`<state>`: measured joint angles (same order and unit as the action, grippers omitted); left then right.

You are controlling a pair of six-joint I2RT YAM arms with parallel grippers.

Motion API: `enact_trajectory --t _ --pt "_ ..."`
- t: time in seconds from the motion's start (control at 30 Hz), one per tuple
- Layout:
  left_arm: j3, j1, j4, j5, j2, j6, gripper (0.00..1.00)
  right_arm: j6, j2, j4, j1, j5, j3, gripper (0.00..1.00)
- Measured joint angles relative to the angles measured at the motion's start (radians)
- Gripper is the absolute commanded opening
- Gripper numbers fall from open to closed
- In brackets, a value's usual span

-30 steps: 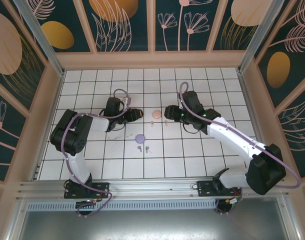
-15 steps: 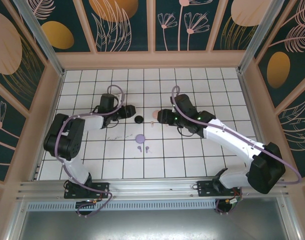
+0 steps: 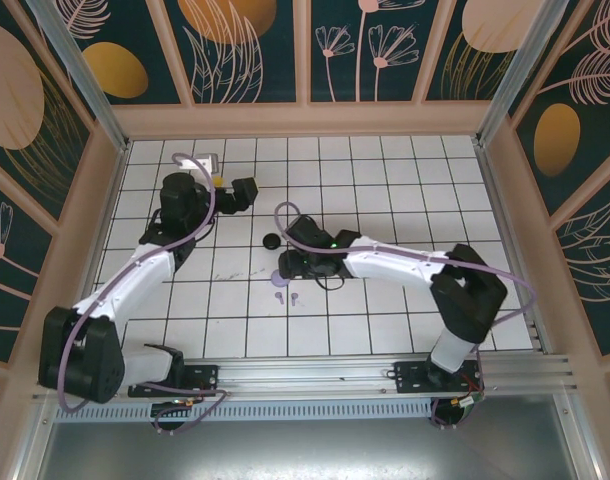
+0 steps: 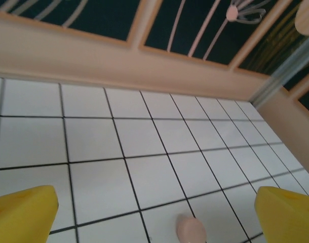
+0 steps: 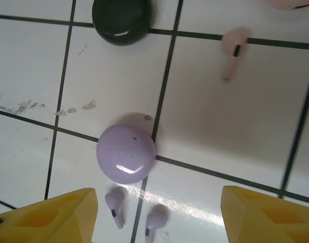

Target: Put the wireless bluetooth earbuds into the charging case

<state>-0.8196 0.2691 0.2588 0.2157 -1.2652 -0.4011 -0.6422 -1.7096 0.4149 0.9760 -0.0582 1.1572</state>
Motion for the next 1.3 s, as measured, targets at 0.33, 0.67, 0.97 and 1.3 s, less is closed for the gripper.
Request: enact_trajectory --t 0.33,0.67,0.97,1.3 --pt "0.045 0.000 -0.002 -0.285 0.134 -0.040 0.99 0.049 -0.186 0.076 0.036 -0.024 0.175 0.68" --pt "0.109 0.000 0.026 -0.412 0.213 -0.031 0.99 0.083 -0.331 0.175 0.071 -0.058 0.315 0.68" --pt "0.105 0.000 -0.003 -0.426 0.214 -0.041 0.99 0.082 -0.393 0.217 0.073 -0.095 0.352 0.65" --pt "0.105 0.000 -0.010 -0.437 0.216 -0.096 0.99 0.056 -0.403 0.224 0.073 -0.107 0.368 0.54"
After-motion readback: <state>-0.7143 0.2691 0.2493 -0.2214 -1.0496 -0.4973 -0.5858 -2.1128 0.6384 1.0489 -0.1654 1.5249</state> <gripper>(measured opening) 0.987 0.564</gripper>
